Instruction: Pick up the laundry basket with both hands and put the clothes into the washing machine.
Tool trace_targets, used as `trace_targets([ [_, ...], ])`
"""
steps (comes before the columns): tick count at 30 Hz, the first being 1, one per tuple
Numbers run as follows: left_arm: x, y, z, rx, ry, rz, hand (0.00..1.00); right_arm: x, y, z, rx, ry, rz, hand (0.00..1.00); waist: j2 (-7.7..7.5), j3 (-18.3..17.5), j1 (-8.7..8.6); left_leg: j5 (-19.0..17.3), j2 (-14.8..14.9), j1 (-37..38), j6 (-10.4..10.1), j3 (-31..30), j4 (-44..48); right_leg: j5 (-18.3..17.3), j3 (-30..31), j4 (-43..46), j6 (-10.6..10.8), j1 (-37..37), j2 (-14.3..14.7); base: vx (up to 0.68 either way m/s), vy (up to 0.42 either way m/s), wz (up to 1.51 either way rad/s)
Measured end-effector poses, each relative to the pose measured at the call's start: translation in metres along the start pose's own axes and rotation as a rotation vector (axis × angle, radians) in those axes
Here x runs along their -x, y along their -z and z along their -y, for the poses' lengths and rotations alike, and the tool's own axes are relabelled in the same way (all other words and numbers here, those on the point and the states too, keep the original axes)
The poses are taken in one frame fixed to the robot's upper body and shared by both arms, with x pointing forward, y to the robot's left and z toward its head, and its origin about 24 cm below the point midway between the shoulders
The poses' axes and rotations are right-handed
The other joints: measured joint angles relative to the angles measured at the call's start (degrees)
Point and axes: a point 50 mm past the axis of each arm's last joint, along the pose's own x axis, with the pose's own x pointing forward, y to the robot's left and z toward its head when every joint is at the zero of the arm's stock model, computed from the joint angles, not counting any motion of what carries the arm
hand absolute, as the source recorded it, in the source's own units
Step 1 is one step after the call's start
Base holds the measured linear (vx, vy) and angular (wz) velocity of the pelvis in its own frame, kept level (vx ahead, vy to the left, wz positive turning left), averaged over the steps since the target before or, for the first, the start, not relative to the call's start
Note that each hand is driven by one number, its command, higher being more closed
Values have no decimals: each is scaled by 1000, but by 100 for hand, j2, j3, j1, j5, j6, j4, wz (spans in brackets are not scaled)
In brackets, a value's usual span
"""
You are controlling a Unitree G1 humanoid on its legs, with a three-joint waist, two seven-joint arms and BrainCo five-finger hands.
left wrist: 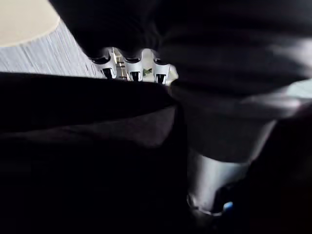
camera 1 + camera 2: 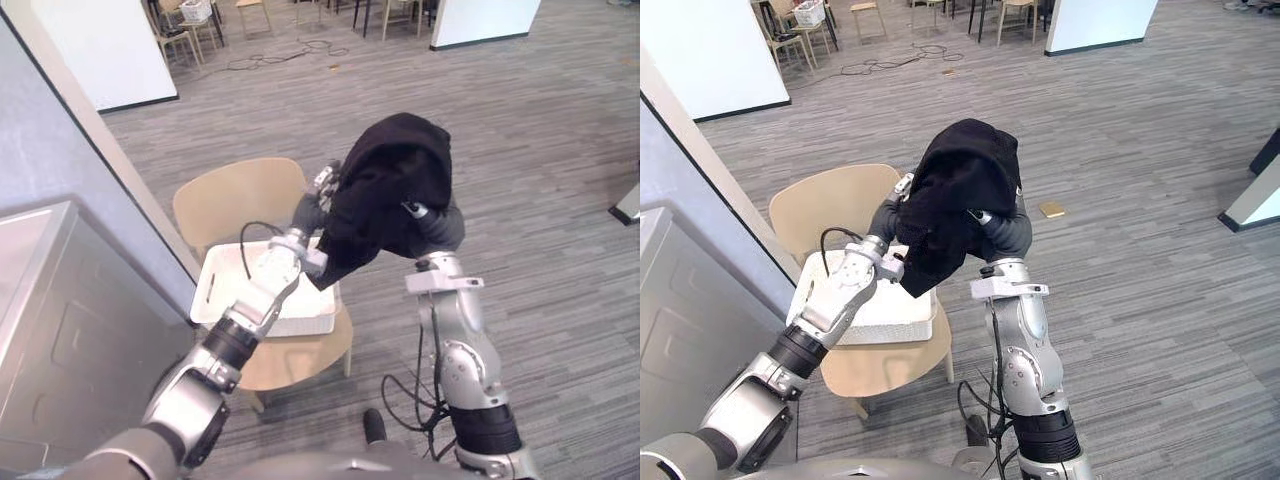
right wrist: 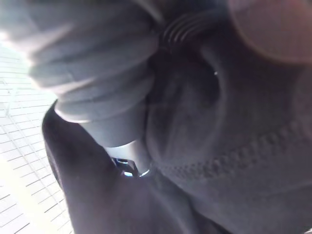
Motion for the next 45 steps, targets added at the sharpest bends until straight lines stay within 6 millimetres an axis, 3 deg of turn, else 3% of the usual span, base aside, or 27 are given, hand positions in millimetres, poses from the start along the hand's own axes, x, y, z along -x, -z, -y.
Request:
trace_targets([
  [7, -14, 2, 45, -105, 165, -34, 0, 7, 9, -11, -53, -30, -43, 100, 37, -25, -149, -9, -2, 8, -24, 48, -6, 14, 15, 1, -14, -7, 2, 3, -1, -1],
  [11, -14, 2, 55, -129, 206, -38, 0, 12, 9, -10, -63, -18, -41, 100, 55, -37, -168, -20, -2, 13, -22, 77, -2, 6, 26, 1, -4, -7, 4, 0, 0, 0],
  [12, -13, 3, 58, -134, 220, -42, 100, 14, 10, -9, -67, -13, -46, 100, 64, -43, -169, -21, -2, 18, -22, 85, -2, 4, 36, 1, -2, -7, 4, 0, 0, 0],
  [23, -14, -3, 72, -47, 233, -37, 100, 21, 8, -14, -95, -16, -31, 100, 72, -50, -173, -23, 4, 30, -22, 112, 18, -7, 35, 1, 29, 5, 2, -1, -1, 0],
  [35, -14, -9, 75, -7, 236, -22, 100, 25, 6, -17, -104, -22, -23, 100, 72, -51, -149, -21, 16, 20, -23, 30, 23, -14, -36, 1, 37, 43, -3, -3, -5, 2],
  [36, -14, -8, 75, -5, 238, -25, 100, 26, 6, -17, -106, -16, -22, 0, 71, -50, -142, -21, 17, 21, -23, 21, 23, -17, -44, 1, 40, 52, -4, 0, 0, 4],
  [41, -14, -7, 73, -7, 229, -34, 100, 32, 8, -14, -116, 13, -24, 0, 63, -47, -128, -21, 19, 28, -23, 9, 22, -24, -47, 1, 47, 73, -6, 0, 0, 1],
  [45, -16, -6, 60, 17, 169, -42, 100, 48, 13, -3, -104, 88, -81, 0, 52, -42, -124, -22, 20, 29, -23, 10, 19, -33, -47, 1, 57, 73, -5, 0, 0, 0],
])
